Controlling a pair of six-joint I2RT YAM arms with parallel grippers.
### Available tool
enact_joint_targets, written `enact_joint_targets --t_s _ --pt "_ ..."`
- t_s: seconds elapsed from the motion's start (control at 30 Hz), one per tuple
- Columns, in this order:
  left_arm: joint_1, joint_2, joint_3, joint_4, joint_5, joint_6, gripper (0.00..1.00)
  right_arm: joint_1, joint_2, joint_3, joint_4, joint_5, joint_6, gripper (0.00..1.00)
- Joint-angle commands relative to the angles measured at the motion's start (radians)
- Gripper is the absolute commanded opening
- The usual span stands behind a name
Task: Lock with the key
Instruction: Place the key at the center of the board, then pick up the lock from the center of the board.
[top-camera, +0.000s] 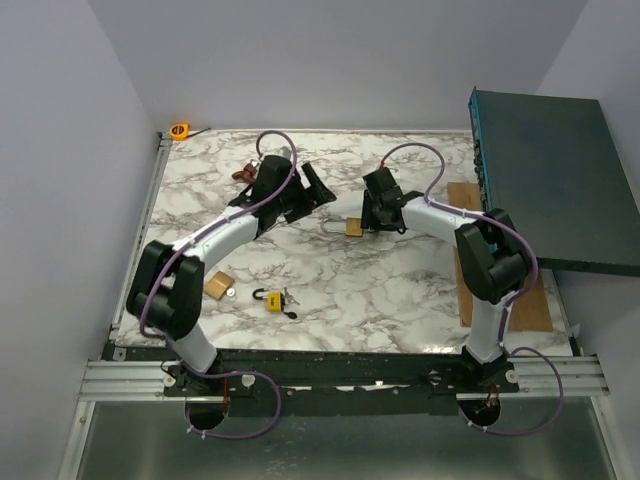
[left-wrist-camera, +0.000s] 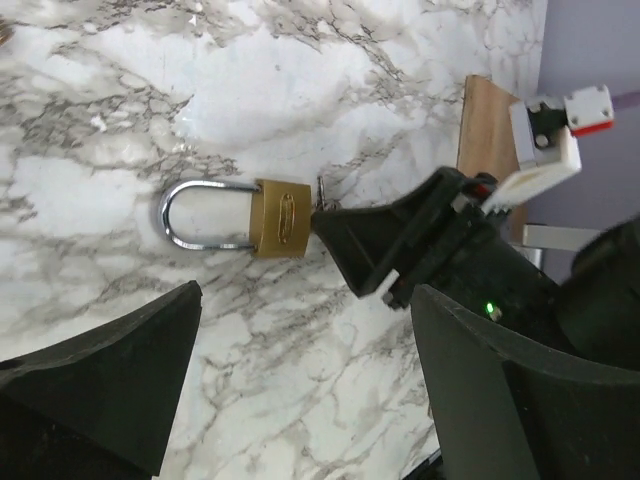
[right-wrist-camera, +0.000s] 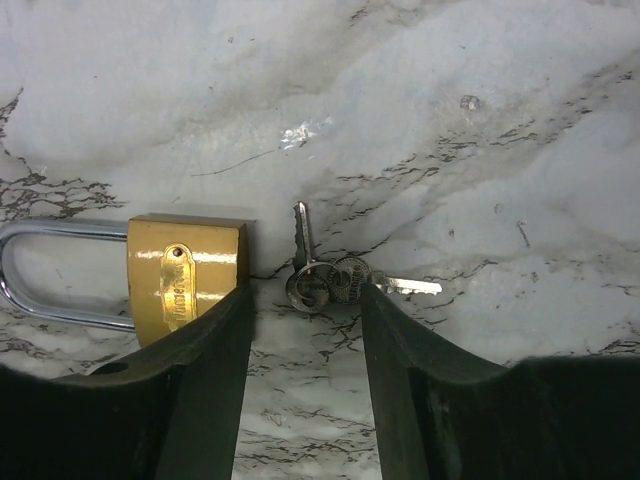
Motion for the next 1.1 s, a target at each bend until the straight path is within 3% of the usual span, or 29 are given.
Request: enact_joint_targets --t_s 0.0,0.27,0.5,0.7,0.8,1.07 --pt "0.000 -0.188 -0.107 -0.129 -0.068 0.001 0.85 -0.004 -0.052 -0.009 0.027 -0.050 0.002 0.52" --pt "0.001 -0.476 -0.267 -0.365 -0.176 0.002 0.85 0.008 -0.145 0.093 -0.149 0.040 0.039 0.66" --pt "0.055 -0.719 -0.401 -0.508 -0.260 -0.014 0.85 0.194 -0.222 0.128 -0.247 0.139 0.039 0.73" --pt "0.211 -0.825 -0.441 -0.674 -0.343 0.042 0.86 0.382 -0.246 0.093 -0.241 0.157 0.123 0.74" --pt "0.298 -0.843 -0.481 -0.688 -0.298 0.038 0.85 0.441 -0.247 0.077 -0.207 0.121 0.164 0.73" --pt "0.396 -0.891 -0.535 -0.670 -0.231 0.027 0.85 0.685 -0.056 0.219 -0.250 0.197 0.243 0.68"
